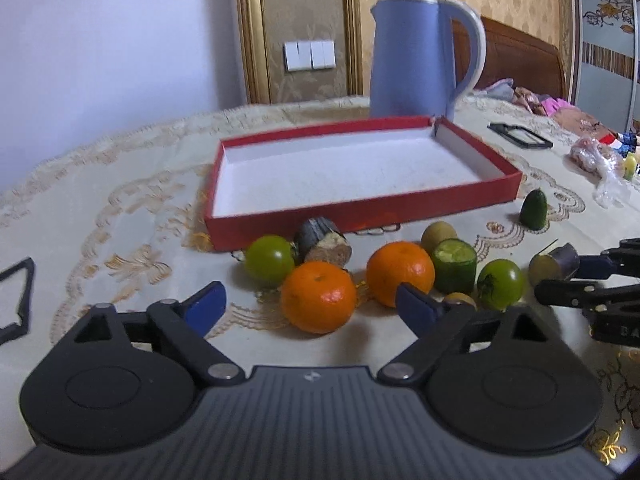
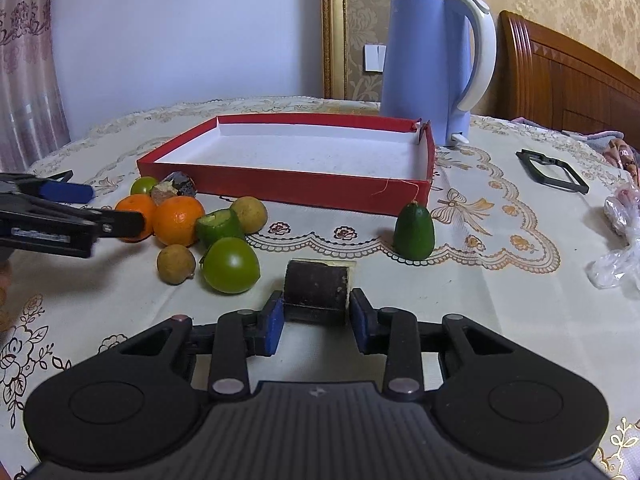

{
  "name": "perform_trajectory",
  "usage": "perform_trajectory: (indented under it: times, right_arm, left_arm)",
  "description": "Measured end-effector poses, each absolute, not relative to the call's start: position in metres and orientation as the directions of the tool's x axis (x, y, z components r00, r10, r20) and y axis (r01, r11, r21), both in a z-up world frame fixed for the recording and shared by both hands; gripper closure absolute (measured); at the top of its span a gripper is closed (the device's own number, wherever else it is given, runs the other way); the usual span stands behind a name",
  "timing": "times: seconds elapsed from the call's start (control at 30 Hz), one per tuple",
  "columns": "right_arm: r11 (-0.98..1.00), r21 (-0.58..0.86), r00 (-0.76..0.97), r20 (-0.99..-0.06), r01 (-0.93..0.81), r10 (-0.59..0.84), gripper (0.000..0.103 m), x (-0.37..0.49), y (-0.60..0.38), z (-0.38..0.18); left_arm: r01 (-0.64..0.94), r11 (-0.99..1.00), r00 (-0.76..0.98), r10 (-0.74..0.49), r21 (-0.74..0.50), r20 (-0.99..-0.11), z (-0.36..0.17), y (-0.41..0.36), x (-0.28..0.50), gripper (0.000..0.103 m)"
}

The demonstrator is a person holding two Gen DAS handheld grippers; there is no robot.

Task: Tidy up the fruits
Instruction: 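Grasp a mandarin orange with the left gripper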

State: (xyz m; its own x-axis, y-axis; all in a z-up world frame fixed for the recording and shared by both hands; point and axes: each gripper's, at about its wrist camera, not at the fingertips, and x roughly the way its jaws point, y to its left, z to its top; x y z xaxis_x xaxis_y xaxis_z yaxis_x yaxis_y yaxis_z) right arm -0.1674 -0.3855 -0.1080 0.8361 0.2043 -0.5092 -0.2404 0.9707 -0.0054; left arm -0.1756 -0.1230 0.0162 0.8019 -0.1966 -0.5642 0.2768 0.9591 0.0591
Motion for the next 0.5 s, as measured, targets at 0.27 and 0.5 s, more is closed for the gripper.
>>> perform_trajectory:
  times: [0.27, 0.5]
  right_arm:
    - [0.97, 0.002, 0.835, -0.508, -0.243, 0.21, 0.069, -0.167, -0.386, -0.108]
    - [0.97, 0.001, 0.836, -0.507, -0.243, 0.21, 0.069, -0.167, -0.386, -0.108]
  left_arm:
    - [0.292, 0.956, 0.791, -0.235, 0.01, -0.565, 0.017, -0.12, -0.172, 0.028]
    - [0.268, 0.962, 0.764, -0.25, -0.061, -0.595, 0.016, -0.104, -0.166, 0.039]
